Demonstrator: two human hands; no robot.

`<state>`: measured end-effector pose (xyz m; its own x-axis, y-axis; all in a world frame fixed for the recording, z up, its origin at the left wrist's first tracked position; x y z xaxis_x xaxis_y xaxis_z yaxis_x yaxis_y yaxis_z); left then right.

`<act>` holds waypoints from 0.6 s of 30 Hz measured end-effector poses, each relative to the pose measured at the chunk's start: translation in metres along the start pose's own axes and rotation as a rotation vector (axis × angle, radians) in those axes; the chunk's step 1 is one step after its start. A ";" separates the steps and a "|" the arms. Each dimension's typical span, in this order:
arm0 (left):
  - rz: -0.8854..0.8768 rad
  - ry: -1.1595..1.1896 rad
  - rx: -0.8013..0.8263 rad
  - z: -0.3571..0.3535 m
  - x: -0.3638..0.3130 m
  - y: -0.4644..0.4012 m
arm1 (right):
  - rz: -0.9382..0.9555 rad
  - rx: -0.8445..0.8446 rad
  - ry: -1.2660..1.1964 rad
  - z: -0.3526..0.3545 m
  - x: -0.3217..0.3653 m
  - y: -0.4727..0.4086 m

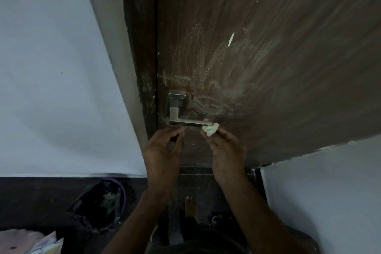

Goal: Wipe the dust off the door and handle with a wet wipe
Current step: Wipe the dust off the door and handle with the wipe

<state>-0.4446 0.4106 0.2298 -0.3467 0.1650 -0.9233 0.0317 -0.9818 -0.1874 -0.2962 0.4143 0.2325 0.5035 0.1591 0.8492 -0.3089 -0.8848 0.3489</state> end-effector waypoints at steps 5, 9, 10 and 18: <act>0.030 0.006 -0.001 -0.001 0.001 0.003 | -0.099 0.132 -0.354 -0.002 0.005 0.000; 0.053 0.000 0.004 -0.004 0.005 0.006 | -0.198 0.109 -0.473 -0.006 -0.001 -0.005; 0.060 0.011 0.012 -0.005 0.005 0.006 | -0.227 0.103 -0.527 -0.005 -0.003 -0.007; 0.043 0.035 -0.013 0.002 0.004 0.007 | -0.013 0.134 0.223 0.022 0.024 -0.021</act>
<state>-0.4472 0.4041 0.2255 -0.3119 0.1265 -0.9417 0.0580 -0.9867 -0.1517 -0.2603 0.4272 0.2366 0.3113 0.2501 0.9168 -0.1862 -0.9300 0.3169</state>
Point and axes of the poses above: each hand's wrist, its own y-axis away from the middle knuckle, its own z-axis out of the back of the hand, x = y × z, the point moved 2 cm from there along -y, towards the middle knuckle, and after that the axes turned 12 degrees about x, right-handed, at the moved point
